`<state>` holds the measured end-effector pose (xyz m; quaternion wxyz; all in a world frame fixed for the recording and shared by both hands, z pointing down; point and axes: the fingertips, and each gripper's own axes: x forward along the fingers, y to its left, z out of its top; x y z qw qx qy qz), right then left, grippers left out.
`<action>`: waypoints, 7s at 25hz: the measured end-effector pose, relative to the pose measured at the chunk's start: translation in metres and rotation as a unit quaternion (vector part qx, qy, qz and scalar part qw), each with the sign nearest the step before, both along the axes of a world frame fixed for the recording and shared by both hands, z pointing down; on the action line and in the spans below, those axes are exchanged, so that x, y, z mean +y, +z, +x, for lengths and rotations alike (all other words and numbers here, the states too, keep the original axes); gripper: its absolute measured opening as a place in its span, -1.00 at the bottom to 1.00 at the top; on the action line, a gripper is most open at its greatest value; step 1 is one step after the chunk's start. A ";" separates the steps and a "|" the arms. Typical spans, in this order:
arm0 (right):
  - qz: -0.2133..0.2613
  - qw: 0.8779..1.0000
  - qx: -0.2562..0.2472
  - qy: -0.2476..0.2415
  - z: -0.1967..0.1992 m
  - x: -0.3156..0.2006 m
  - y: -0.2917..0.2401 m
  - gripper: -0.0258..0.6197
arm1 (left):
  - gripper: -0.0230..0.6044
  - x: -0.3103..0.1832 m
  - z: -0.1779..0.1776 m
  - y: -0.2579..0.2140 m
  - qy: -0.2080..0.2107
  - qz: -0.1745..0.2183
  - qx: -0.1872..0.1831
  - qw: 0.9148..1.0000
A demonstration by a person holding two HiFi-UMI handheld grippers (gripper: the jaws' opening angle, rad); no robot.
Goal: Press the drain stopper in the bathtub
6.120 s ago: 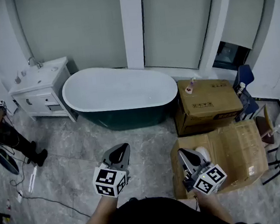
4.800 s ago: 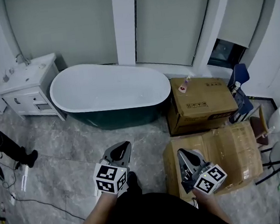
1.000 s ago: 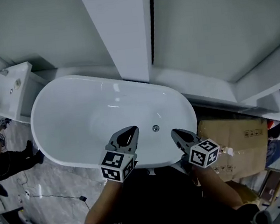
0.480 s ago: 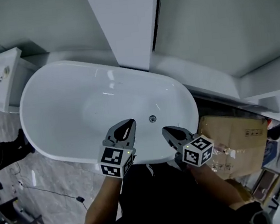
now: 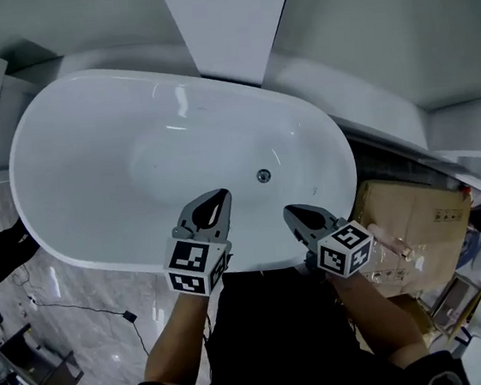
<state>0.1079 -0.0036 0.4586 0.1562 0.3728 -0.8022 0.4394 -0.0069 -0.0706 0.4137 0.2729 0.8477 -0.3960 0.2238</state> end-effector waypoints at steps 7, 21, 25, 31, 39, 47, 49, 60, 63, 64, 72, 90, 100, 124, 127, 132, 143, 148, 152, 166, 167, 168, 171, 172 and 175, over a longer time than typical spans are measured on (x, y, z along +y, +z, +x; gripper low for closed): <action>-0.030 0.999 0.024 -0.031 -0.017 -0.010 0.085 -0.88 | -0.87 -0.012 0.007 0.090 0.028 -0.045 -0.008 0.999; -0.085 0.993 0.076 -0.013 0.004 -0.034 0.295 -0.88 | -0.87 -0.018 0.027 0.278 0.091 -0.119 -0.020 0.988; -0.096 0.991 0.089 -0.037 -0.007 -0.029 0.358 -0.88 | -0.87 -0.016 0.028 0.337 0.122 -0.124 -0.032 0.984; -0.110 0.987 0.103 -0.048 -0.016 -0.018 0.440 -0.88 | -0.86 0.003 0.032 0.431 0.154 -0.154 -0.055 0.974; -0.130 0.978 0.150 -0.072 -0.012 -0.012 0.524 -0.88 | -0.87 0.027 0.012 0.524 0.151 -0.197 -0.092 0.964; -0.139 0.955 0.235 -0.116 0.012 -0.013 0.589 -0.87 | -0.87 0.035 0.004 0.577 0.170 -0.211 -0.119 0.955; -0.145 0.953 0.238 -0.115 0.015 -0.017 0.600 -0.86 | -0.87 0.031 0.005 0.586 0.163 -0.215 -0.114 0.956; -0.113 0.931 0.310 -0.156 0.030 -0.023 0.663 -0.87 | -0.87 0.032 0.024 0.619 0.147 -0.226 -0.094 0.958; -0.118 0.922 0.326 -0.175 0.032 -0.023 0.667 -0.87 | -0.87 0.033 0.027 0.620 0.149 -0.227 -0.093 0.958; -0.119 0.917 0.332 -0.186 0.032 -0.023 0.667 -0.87 | -0.87 0.032 0.027 0.620 0.151 -0.225 -0.094 0.958; -0.147 0.882 0.365 -0.259 0.023 -0.026 0.664 -0.87 | -0.87 0.031 0.014 0.625 0.153 -0.234 -0.101 0.955; -0.122 0.905 0.351 -0.206 -0.005 -0.025 0.643 -0.88 | -0.87 0.037 -0.032 0.616 0.147 -0.231 -0.120 0.954; -0.108 0.931 0.306 -0.166 0.033 0.005 0.391 -0.88 | -0.87 0.052 -0.001 0.392 0.105 -0.228 -0.093 0.963; 0.140 0.983 0.115 -0.025 -0.006 0.020 -0.118 -0.88 | -0.87 0.065 -0.044 -0.071 -0.001 -0.041 -0.001 0.999; 0.174 0.980 0.100 -0.004 -0.001 0.010 -0.155 -0.88 | -0.86 0.061 -0.043 -0.107 -0.008 -0.008 0.011 1.000; 0.219 0.973 0.070 0.028 0.003 0.001 -0.207 -0.88 | -0.87 0.055 -0.045 -0.155 -0.016 0.041 0.025 0.999; 0.321 0.945 0.025 0.057 0.005 -0.020 -0.311 -0.88 | -0.86 0.015 -0.055 -0.259 -0.040 0.152 0.043 0.987; 0.366 0.929 0.014 0.048 0.000 -0.024 -0.350 -0.88 | -0.87 -0.002 -0.059 -0.307 -0.045 0.198 0.060 0.977; 0.389 0.921 0.016 0.036 -0.003 -0.020 -0.371 -0.88 | -0.86 -0.005 -0.056 -0.336 -0.043 0.230 0.067 0.970; 0.403 0.914 0.019 0.050 0.010 -0.021 -0.393 -0.88 | -0.86 -0.003 -0.046 -0.352 -0.034 0.246 0.043 0.968; 0.405 0.913 0.020 0.052 0.010 -0.019 -0.393 -0.88 | -0.86 -0.002 -0.046 -0.352 -0.036 0.246 0.041 0.968; 0.406 0.912 0.020 0.054 0.011 -0.017 -0.393 -0.88 | -0.86 -0.002 -0.046 -0.350 -0.038 0.246 0.040 0.968; 0.399 0.915 0.024 0.060 0.014 -0.009 -0.387 -0.88 | -0.87 0.006 -0.043 -0.345 -0.046 0.238 0.045 0.969; 0.395 0.916 0.025 0.061 0.015 -0.006 -0.384 -0.88 | -0.87 0.010 -0.042 -0.344 -0.047 0.237 0.047 0.969; 0.383 0.921 0.026 0.061 0.013 0.004 -0.375 -0.89 | -0.87 0.019 -0.040 -0.342 -0.045 0.236 0.049 0.969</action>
